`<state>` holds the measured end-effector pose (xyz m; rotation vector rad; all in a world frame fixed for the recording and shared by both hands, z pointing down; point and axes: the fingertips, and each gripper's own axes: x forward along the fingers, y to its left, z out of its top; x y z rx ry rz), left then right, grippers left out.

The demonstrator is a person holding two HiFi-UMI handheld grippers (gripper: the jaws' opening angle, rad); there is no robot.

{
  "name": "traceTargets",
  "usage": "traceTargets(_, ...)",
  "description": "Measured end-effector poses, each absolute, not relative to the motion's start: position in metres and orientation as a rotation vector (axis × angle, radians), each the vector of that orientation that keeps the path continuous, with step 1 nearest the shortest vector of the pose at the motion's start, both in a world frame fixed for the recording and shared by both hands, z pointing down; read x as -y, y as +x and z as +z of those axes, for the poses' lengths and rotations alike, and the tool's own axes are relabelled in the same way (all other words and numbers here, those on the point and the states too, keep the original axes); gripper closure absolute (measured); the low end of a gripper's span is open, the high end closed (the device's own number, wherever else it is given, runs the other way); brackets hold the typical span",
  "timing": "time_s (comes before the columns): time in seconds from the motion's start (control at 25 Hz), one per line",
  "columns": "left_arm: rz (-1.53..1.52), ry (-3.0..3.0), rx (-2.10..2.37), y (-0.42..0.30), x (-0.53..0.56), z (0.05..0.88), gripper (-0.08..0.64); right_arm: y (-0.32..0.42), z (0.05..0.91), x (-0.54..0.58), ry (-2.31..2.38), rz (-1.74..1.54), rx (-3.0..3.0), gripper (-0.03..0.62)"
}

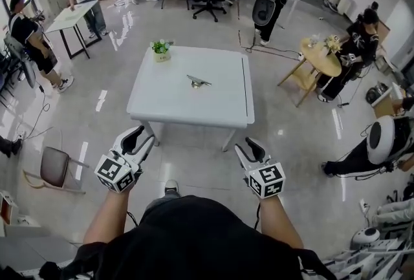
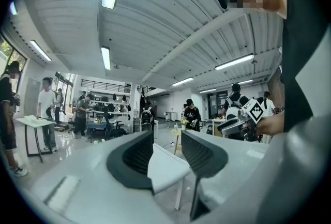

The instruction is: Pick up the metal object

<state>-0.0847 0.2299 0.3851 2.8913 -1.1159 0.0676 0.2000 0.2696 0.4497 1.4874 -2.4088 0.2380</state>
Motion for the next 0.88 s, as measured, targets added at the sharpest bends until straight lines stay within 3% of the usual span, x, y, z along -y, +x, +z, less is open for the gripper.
traceTargets(0.88, 0.075, 2.824, 1.064, -0.102, -0.196, 0.414, 0.36, 0.178, 0.458, -0.239, 1.463, 0.231, 2.386, 0.396)
